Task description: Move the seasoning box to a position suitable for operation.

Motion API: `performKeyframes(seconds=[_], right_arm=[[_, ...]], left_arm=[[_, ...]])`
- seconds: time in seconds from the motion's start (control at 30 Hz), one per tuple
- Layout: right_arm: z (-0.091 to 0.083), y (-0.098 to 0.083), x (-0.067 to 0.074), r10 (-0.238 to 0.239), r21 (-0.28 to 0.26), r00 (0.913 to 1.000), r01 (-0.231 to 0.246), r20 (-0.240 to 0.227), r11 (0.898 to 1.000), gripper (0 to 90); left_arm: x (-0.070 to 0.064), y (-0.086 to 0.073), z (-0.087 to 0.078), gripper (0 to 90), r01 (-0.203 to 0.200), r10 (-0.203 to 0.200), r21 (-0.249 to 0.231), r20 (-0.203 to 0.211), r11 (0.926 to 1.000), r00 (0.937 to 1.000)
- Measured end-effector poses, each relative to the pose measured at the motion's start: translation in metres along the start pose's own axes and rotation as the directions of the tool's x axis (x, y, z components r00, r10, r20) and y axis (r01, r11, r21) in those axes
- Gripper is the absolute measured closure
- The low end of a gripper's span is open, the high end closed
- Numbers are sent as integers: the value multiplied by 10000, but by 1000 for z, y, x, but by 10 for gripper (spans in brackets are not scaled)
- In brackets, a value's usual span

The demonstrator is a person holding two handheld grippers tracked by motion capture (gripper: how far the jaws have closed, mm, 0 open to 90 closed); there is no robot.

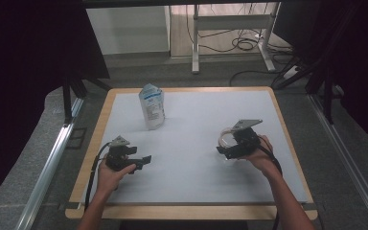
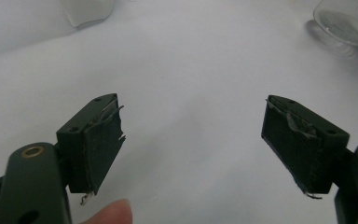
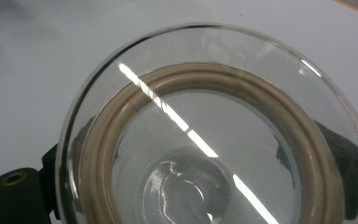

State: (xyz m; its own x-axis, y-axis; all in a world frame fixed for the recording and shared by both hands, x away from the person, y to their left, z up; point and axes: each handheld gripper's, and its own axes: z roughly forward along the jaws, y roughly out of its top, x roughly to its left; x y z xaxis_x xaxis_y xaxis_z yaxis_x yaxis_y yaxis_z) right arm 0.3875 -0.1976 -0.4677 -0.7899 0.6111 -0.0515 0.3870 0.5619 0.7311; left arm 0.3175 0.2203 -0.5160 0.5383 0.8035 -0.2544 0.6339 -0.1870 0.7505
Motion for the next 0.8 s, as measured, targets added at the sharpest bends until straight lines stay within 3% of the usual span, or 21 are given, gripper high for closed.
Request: performKeyframes(seconds=[0.33,0.57,0.63,0.8], right_arm=[[14,1,13,-427,44,9984,429,-379,9991,111],[27,8,11,-800,-55,9953,798,-550,9968,111],[32,10,9,-984,-108,9919,979,-800,9951,111],[33,10,9,-1044,-95,9910,1039,-839,9945,106]], left_arm=[[2,-1,3,201,58,-58,111,21,9999,10000],[2,-1,3,201,63,-63,89,26,9999,10000],[3,-1,2,201,49,-49,76,19,10000,10000],[2,-1,3,201,57,-57,87,36,9999,10000]])
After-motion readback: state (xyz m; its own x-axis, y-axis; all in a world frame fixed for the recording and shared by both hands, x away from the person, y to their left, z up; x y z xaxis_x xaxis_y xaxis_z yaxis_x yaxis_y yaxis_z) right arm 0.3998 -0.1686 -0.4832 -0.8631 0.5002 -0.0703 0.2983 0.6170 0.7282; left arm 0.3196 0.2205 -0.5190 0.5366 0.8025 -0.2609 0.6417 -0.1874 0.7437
